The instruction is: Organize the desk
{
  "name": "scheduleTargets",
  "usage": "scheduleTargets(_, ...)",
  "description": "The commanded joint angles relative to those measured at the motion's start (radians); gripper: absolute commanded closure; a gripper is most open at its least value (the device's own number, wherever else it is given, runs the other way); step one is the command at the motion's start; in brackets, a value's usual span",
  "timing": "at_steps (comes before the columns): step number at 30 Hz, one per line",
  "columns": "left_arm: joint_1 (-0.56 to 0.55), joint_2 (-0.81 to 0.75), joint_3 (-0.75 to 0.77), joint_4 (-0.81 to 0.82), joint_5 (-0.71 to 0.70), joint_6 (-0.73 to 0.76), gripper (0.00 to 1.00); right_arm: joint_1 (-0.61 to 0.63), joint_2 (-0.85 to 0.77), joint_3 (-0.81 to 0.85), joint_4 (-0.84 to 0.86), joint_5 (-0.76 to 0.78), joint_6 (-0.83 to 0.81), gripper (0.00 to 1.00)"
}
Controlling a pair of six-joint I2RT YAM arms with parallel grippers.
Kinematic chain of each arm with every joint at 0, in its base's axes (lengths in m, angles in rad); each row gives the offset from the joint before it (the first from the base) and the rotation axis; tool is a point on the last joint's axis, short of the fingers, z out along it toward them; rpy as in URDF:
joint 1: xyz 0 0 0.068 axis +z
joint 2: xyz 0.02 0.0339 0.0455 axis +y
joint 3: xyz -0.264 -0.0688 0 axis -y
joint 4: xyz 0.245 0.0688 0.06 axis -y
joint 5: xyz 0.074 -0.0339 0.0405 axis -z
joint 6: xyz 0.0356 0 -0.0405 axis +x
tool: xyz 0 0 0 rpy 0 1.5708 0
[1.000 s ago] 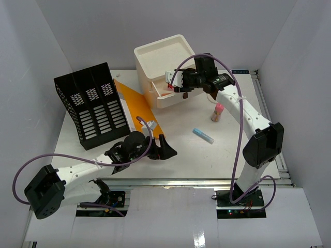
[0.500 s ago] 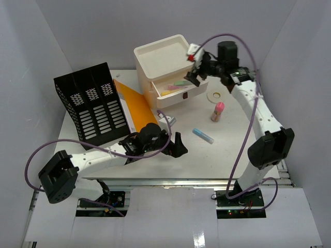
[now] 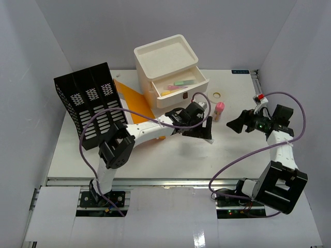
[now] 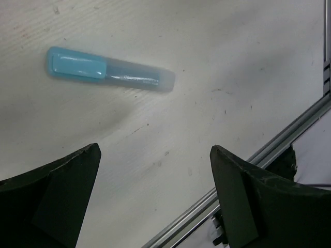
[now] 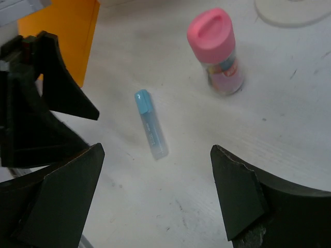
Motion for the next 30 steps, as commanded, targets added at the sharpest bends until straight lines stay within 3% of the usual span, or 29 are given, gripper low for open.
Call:
scheduleTargets(1, 0.002, 0.098, 0.163, -0.226, -0.083, -0.424, 0.06, -0.068, -0.102, -0.078, 0.174, -0.076, 0.104, 0.10)
scheduleTargets(3, 0.001, 0.156, 0.254, -0.319, -0.146, -0.517, 0.19, -0.084, -0.111, -0.095, 0.182, -0.079, 0.099, 0.09)
scheduleTargets(4, 0.000, 0.192, 0.312, -0.372, -0.169, -0.553, 0.21, -0.089, -0.111, -0.105, 0.187, -0.087, 0.103, 0.09)
scheduleTargets(10, 0.001, 0.364, 0.557, -0.594, -0.251, -0.685, 0.21, -0.096, -0.125, -0.107, 0.188, -0.099, 0.107, 0.09)
scheduleTargets(21, 0.033, 0.506, 0.697, -0.765, -0.316, -0.760, 0.27, -0.104, -0.171, -0.106, 0.190, -0.106, 0.113, 0.09)
scheduleTargets(28, 0.031, 0.551, 0.715, -0.790, -0.357, -0.760, 0.28, -0.108, -0.182, -0.108, 0.190, -0.112, 0.115, 0.09)
scheduleTargets(30, 0.028, 0.551, 0.723, -0.779, -0.360, -0.751, 0.32, -0.108, -0.183, -0.109, 0.191, -0.113, 0.115, 0.09)
